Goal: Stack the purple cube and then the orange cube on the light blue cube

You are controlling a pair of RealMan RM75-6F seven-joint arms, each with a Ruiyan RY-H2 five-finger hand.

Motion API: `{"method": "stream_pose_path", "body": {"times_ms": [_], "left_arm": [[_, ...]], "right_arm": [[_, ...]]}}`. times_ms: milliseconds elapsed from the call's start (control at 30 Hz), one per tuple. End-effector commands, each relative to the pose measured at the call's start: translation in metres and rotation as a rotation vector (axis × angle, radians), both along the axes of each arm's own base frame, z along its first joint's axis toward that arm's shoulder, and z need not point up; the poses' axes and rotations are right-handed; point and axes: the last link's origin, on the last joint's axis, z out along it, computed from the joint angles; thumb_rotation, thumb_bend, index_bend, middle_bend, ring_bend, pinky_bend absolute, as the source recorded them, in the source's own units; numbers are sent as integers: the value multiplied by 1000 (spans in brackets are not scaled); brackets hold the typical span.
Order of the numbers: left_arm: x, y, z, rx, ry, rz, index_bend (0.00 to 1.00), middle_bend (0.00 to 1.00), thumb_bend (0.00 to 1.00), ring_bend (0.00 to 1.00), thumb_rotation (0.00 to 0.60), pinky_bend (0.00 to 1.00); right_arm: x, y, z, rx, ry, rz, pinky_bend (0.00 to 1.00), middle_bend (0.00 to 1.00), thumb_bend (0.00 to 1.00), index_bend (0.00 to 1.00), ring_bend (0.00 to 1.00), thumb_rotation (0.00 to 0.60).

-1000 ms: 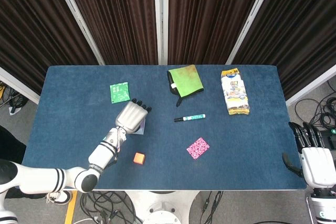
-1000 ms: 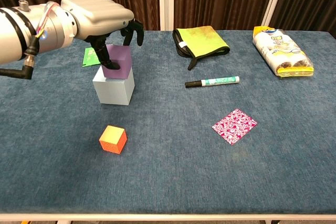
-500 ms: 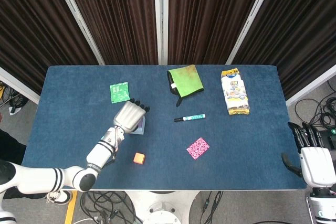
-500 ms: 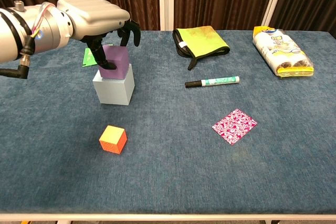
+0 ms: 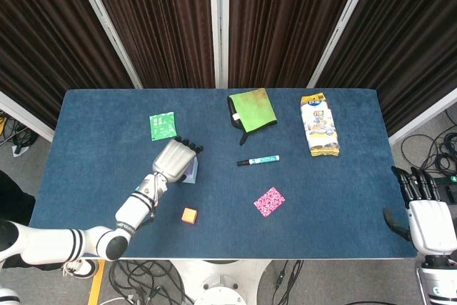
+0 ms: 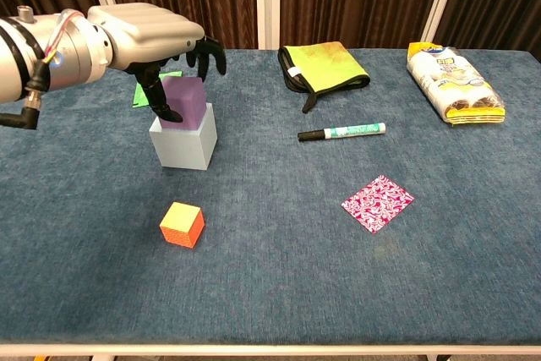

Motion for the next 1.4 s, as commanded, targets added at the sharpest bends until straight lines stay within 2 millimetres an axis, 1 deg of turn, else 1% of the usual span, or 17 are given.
{"method": "stream_pose_path", "body": {"times_ms": [33,100,233,367,433,533,567,667,767,867,1000,1167,1300,1400], "left_arm": [[3,1,2,1,-26,1,194,274,139,215,600,257],[5,1,5,7,-33,-6,178,243,124,199,600,248],[9,1,13,27,-44,-18,174,234,114,190,600,243],[10,-2,32,76,-46,-39,174,235,114,189,600,242],[8,-4,43,101,-49,-40,174,262,115,190,600,242],[4,-11,68,157,-49,-66,205,348,116,194,600,252],[-1,-13,78,185,-42,-85,225,356,116,200,600,259],[-17,-22,101,213,-63,-72,260,361,117,221,600,275],[-36,-30,116,202,-73,-31,283,378,117,240,600,296],[-55,-41,126,177,-67,-12,319,396,117,259,600,315],[-82,-58,130,125,-39,4,387,448,117,318,600,368],[-109,-84,123,35,-30,26,413,474,117,342,600,391],[-117,-101,109,-45,-71,25,435,508,117,374,600,420],[-118,-113,97,-93,-111,0,450,522,118,392,600,435]], "right_arm": [[0,1,0,1,0,0,0,125,273,20,0,600],[0,1,0,1,1,1,0,126,273,20,0,600],[0,1,1,1,-1,4,0,127,273,20,0,600],[1,1,1,2,-3,6,0,129,272,20,0,600],[1,1,2,4,-4,6,0,129,273,20,0,600],[1,1,2,5,-4,9,0,129,272,20,0,600],[1,1,2,4,-5,8,0,130,272,20,0,600],[1,0,1,8,-2,5,0,130,272,20,0,600],[1,-1,-1,14,5,3,0,130,273,20,0,600],[2,-1,-4,17,13,1,0,131,273,20,0,600],[1,-2,-5,15,15,-3,0,131,273,20,0,600],[1,-1,-5,16,13,-4,0,131,272,20,0,600],[1,-2,-4,17,7,-6,0,132,273,20,0,600],[0,-3,-3,15,3,-9,0,132,273,20,0,600]]}}
